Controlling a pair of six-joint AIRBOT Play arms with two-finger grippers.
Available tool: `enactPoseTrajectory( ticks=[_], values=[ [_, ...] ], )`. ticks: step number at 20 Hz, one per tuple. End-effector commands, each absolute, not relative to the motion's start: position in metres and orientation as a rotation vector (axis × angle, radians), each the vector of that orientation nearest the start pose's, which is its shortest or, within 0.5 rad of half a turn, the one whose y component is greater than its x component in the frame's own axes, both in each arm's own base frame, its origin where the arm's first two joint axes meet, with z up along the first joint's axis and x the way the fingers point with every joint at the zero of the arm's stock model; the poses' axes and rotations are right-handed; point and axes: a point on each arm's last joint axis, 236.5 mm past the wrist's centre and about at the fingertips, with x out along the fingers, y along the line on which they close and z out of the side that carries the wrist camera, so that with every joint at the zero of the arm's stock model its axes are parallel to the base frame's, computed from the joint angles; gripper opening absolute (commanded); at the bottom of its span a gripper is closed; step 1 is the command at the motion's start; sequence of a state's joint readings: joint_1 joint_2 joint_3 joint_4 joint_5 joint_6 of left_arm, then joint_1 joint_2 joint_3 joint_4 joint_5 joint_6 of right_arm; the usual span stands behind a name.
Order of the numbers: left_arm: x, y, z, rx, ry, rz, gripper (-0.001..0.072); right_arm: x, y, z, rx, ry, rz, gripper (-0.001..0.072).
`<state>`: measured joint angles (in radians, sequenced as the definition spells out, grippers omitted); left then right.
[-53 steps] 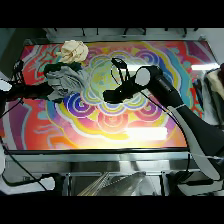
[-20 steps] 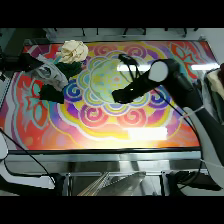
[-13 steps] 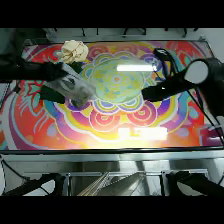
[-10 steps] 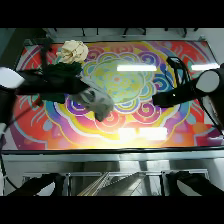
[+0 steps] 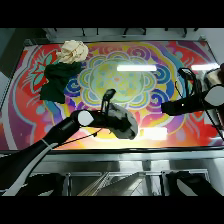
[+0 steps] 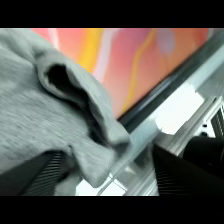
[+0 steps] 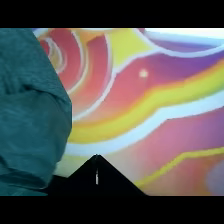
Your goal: Fold the shirts.
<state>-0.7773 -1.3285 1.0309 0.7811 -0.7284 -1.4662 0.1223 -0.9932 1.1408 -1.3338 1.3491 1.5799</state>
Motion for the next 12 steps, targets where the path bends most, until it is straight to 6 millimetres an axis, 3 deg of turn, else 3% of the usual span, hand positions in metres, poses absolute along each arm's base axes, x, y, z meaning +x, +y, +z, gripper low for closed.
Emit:
enactPoseTrajectory(
  ticks=[1, 2, 3, 4, 6, 9, 11, 12],
  values=[
    [0.211, -0.410, 0.014, -0.267, 1.327, -0.948, 0.0624, 0.314, 0.091, 0.094, 0.122, 1.194, 0.267, 0.0051],
    [0.206, -0.399, 0.021, -0.224, 1.361, -0.981, 0.0624, 0.311, 0.091, 0.092, 0.121, 1.207, 0.269, 0.0278],
    [0.207, -0.379, 0.028, -0.178, 1.371, -0.989, 0.0623, 0.308, 0.091, 0.091, 0.119, 1.223, 0.270, 0.0617],
    [0.215, -0.355, 0.032, -0.135, 1.361, -0.957, 0.0623, 0.305, 0.091, 0.090, 0.119, 1.235, 0.273, 0.0661],
    [0.244, -0.295, 0.037, -0.103, 1.307, -0.828, 0.0623, 0.303, 0.093, 0.090, 0.139, 1.244, 0.271, 0.0660],
    [0.282, -0.213, 0.025, -0.244, 1.279, -0.604, 0.0623, 0.307, 0.107, 0.094, 0.188, 1.220, 0.312, 0.0659],
    [0.291, -0.195, 0.009, -0.364, 1.276, -0.612, 0.0624, 0.308, 0.117, 0.094, 0.228, 1.212, 0.338, 0.0649],
    [0.294, -0.201, 0.005, -0.457, 1.271, -0.663, 0.0624, 0.307, 0.121, 0.092, 0.245, 1.217, 0.349, 0.0577]
  ],
)
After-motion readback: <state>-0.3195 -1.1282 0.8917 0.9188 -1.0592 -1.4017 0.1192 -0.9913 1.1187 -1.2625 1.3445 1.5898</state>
